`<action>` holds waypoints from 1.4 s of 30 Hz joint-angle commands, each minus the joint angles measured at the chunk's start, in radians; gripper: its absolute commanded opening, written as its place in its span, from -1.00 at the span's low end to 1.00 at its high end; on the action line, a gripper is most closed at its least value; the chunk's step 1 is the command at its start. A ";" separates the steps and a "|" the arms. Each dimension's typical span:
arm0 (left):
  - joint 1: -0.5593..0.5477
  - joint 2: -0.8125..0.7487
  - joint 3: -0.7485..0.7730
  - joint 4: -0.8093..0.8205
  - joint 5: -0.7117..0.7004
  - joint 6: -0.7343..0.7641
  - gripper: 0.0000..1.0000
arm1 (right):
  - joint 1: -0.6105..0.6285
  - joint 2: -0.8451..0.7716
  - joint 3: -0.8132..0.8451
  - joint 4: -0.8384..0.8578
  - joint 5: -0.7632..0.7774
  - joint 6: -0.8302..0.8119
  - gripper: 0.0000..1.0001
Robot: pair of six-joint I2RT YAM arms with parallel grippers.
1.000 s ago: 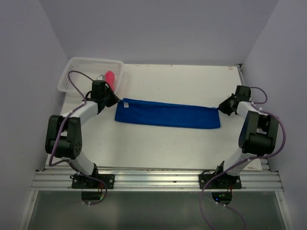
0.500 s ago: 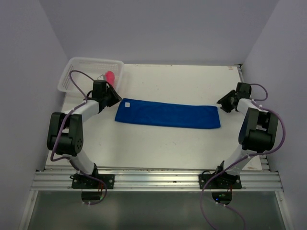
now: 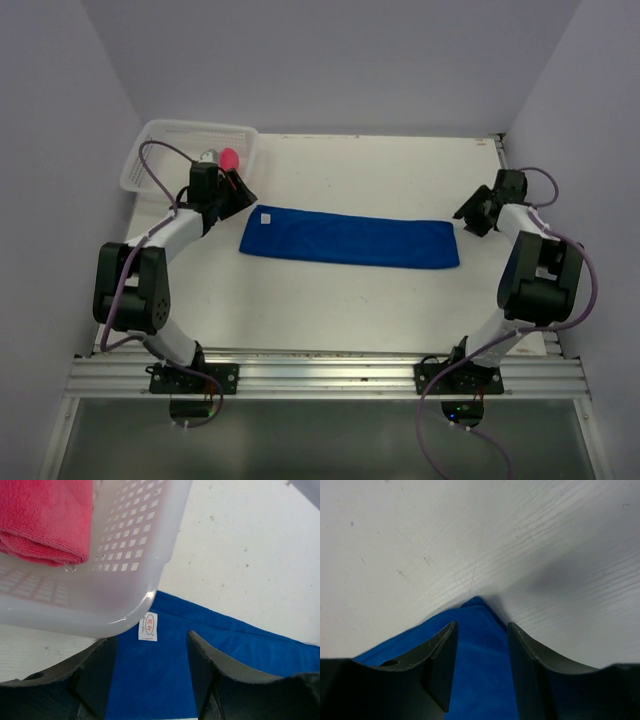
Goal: Roll the towels
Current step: Fold the towel
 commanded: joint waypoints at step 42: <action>-0.039 -0.476 -0.156 -0.018 -0.071 0.172 0.92 | 0.041 0.001 -0.011 -0.281 0.125 -0.310 -1.00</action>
